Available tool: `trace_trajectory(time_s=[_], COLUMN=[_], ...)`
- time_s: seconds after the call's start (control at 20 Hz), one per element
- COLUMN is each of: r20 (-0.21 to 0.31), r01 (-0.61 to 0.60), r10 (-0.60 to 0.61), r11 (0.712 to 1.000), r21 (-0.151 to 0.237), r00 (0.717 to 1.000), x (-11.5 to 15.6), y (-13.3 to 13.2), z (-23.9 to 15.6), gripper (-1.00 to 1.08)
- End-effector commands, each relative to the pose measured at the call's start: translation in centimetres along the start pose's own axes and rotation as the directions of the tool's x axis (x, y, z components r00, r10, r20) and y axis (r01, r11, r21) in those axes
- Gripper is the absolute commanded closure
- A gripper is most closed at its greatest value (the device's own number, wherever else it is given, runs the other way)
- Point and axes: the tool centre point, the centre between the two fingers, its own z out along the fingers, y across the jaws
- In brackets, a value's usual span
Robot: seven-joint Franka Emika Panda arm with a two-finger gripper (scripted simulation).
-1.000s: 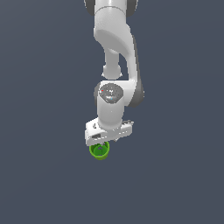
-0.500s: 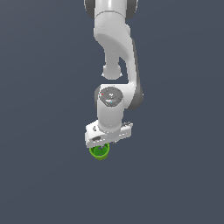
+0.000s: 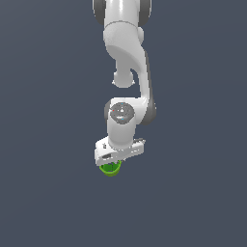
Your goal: Pick up the object and move it to a goal position.
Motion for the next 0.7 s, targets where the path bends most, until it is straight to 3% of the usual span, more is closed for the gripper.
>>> trace_trajectory(time_s=[0.0, 0.65], r20=[-0.001, 0.000], r01=[0.000, 0.000], r10=[0.000, 0.000], r11=[1.000, 1.000], r21=[0.000, 0.000], r00=[1.000, 1.000], x=[0.0, 0.1], y=[0.0, -1.0], z=[0.0, -0.9], gripper=[1.08, 1.08])
